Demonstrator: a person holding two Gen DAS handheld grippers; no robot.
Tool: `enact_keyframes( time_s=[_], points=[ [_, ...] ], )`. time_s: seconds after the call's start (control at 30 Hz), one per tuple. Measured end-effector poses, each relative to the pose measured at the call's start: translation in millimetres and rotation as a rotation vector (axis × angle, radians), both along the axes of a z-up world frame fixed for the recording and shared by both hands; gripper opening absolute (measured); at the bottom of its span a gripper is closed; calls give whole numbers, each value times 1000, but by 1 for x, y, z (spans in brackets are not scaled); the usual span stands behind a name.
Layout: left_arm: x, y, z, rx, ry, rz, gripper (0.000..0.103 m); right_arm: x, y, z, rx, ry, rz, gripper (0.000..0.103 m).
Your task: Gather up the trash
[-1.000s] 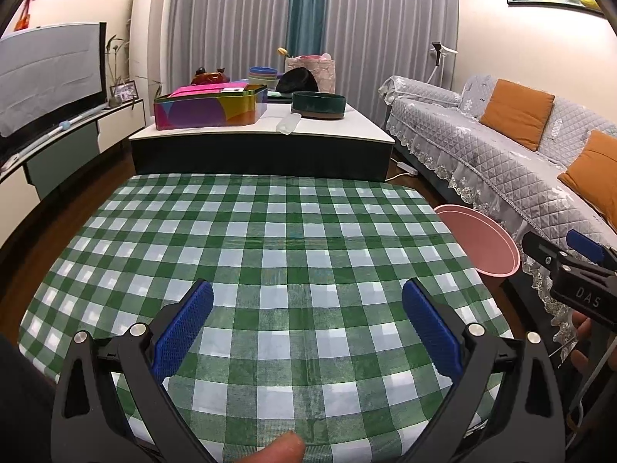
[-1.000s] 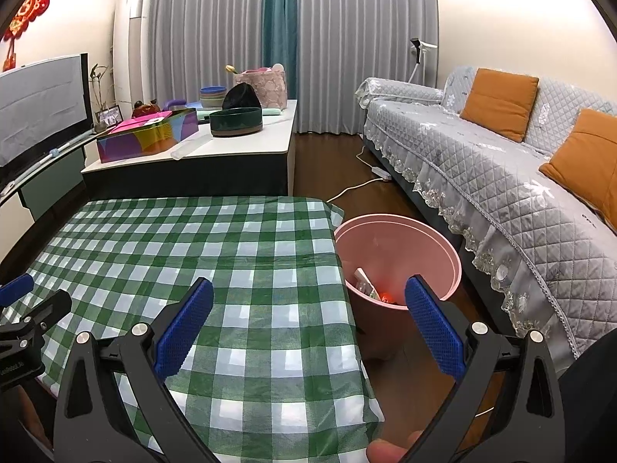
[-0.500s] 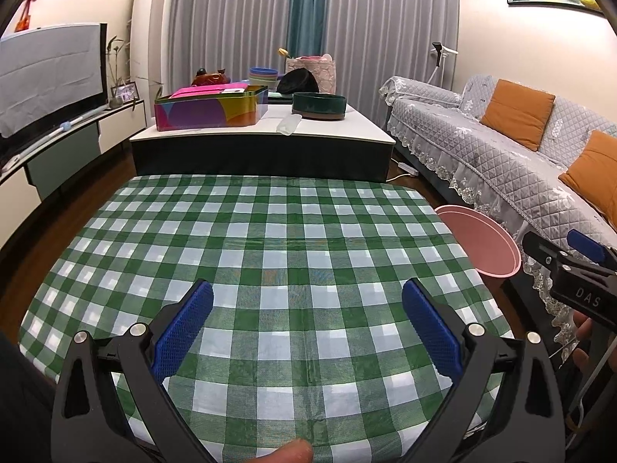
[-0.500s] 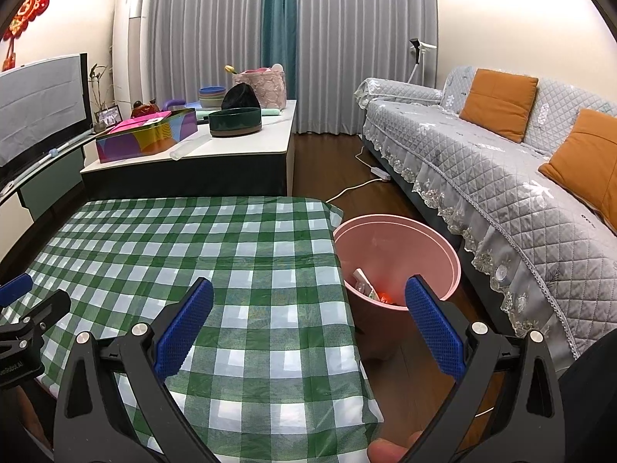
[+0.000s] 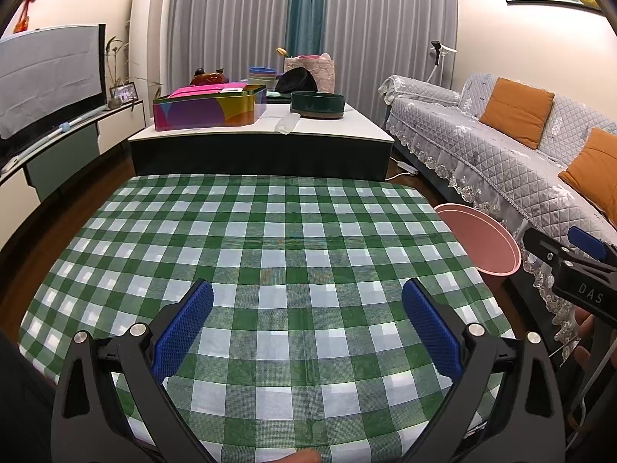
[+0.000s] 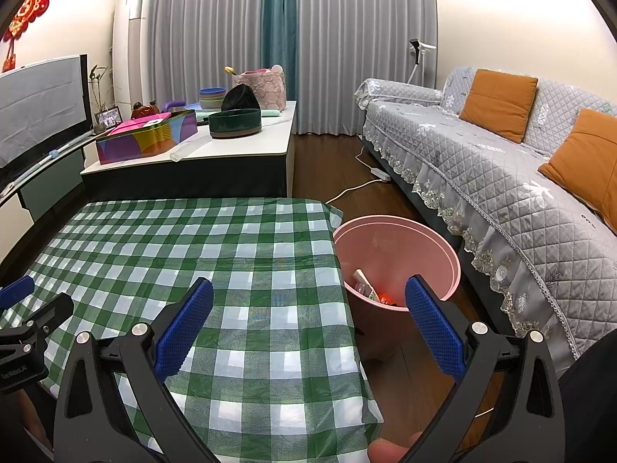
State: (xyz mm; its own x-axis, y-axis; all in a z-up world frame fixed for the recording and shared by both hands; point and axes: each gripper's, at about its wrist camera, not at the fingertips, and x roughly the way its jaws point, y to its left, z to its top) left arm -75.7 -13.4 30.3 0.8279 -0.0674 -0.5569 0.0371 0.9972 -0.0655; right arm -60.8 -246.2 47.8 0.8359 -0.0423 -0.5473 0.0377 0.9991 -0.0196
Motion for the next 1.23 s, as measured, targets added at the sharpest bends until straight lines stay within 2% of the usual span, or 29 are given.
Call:
enact_keyframes(
  time_s=[1.23],
  points=[
    [1,-4,-8,10,15,-21,95,0,-2,-2,0,4,3,98]
  ],
)
